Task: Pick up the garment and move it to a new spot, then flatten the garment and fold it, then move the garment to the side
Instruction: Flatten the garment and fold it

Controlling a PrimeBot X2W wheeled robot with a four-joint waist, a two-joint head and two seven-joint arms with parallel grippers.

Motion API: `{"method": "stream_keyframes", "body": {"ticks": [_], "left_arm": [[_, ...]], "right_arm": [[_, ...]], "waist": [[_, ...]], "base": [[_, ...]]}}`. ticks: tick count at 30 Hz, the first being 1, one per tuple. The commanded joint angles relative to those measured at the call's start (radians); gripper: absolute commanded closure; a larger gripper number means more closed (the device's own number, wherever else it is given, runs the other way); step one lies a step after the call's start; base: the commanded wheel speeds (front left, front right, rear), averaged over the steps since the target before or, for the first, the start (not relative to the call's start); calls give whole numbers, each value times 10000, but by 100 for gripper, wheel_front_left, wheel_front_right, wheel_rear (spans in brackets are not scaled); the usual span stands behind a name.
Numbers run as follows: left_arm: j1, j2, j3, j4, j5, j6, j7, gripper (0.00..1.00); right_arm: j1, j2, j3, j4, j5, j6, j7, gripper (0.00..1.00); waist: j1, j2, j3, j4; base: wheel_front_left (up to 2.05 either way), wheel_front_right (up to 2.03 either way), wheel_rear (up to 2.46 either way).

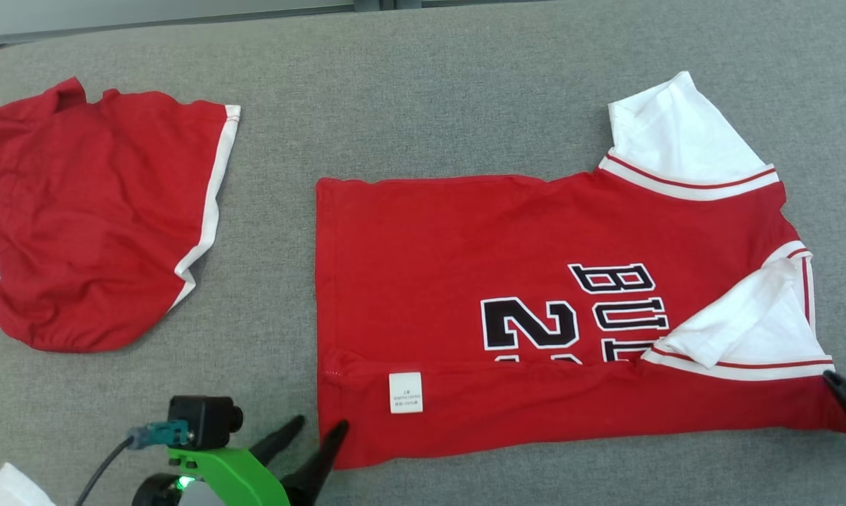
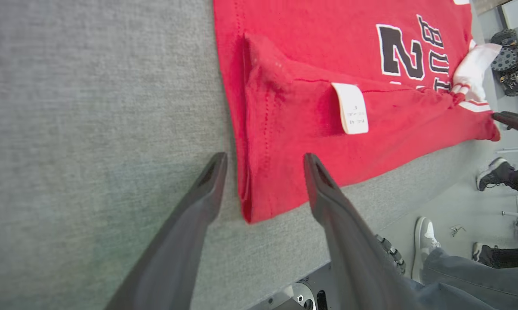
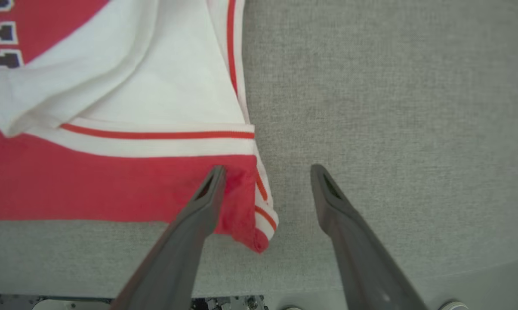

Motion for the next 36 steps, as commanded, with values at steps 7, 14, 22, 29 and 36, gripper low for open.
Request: {"method": "stream_keyframes", "body": {"ticks": [7,14,22,29,36], "left_arm": [[-1155,688,675,-1122,943,877,-69,0],[-4373,-261,552,-62,1474,359,728,0],[-6649,-1860,-45,2557,1586,-619,849,0],[-7345,-2520,-323,3942,1596,-1195,702,0],[-7675,-2870,-560,4526,1498,-1608,805,69]], "right_arm": [[-1582,339,-617,-2064,-22,-1,-65,0],[-5215,-438,311,-916,-594,-4,548,0],[-8120,-677,1592,1930,-1163,-1,231,0],[-9139,-634,2387,3729,-1458,0,-225,0],[-9307,-382,2995,4410,-699,19,-416,100]], "waist": [[0,-1,875,-59],[0,-1,2480,787],[0,-1,3090,1483],[0,-1,3179,1537],[0,-1,3205,1393]], "base": [[0,0,0],[0,0,0],[0,0,0],[0,0,0],[0,0,0]]}}
